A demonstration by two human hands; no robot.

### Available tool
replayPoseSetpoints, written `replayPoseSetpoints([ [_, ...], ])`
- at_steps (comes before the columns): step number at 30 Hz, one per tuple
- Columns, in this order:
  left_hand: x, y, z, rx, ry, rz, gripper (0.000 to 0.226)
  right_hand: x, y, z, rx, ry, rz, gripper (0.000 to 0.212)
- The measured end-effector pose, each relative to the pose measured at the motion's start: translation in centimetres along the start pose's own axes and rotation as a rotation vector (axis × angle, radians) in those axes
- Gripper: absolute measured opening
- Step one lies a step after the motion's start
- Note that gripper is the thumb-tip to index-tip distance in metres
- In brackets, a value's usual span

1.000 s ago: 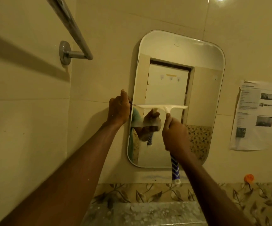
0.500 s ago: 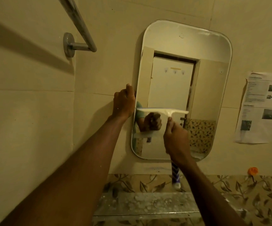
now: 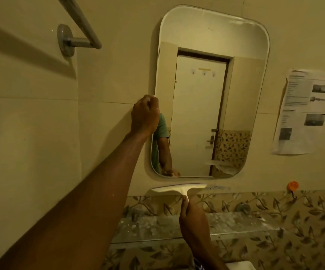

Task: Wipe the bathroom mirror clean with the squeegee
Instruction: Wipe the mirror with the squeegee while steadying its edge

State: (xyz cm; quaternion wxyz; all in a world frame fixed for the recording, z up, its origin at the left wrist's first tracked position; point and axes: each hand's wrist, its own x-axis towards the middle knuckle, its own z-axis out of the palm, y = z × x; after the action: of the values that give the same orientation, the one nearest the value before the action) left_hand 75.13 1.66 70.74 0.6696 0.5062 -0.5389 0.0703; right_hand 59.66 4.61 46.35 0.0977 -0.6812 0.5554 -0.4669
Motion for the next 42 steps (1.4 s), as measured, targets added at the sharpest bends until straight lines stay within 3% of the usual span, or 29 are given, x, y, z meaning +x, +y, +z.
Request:
replayPoseSetpoints([
  [6, 0.0, -0.5, 0.1, 0.014, -0.015, 0.025, 0.030, 0.2, 1.3, -2.3, 0.035, 0.081, 0.016, 0.041],
  [12, 0.1, -0.8, 0.6, 0.026, 0.006, 0.049, 0.029, 6.5, 1.6, -7.5, 0.107, 0.211, -0.030, 0.053],
  [23, 0.1, -0.9, 1.0, 0.023, 0.045, 0.036, 0.031, 4.3, 5.8, -5.7, 0.019, 0.166, -0.012, 0.047],
  [28, -0.1, -0.9, 1.1, 0.042, 0.060, 0.042, 0.031, 4.1, 5.5, -7.2, -0.030, 0.059, -0.011, 0.042],
  [34, 0.1, -1.2, 1.4, 0.044, 0.067, 0.068, 0.032, 4.6, 4.9, -8.3, -0.032, 0.012, 0.093, 0.056],
  [38, 0.2, -1.3, 1.4, 0.015, 0.065, 0.075, 0.038, 6.4, 3.7, -10.2, 0.063, 0.125, 0.024, 0.057],
  [42, 0.2, -1.4, 1.6, -0.001, 0.056, 0.053, 0.036, 7.8, 3.5, -10.2, 0.012, 0.164, -0.057, 0.050],
])
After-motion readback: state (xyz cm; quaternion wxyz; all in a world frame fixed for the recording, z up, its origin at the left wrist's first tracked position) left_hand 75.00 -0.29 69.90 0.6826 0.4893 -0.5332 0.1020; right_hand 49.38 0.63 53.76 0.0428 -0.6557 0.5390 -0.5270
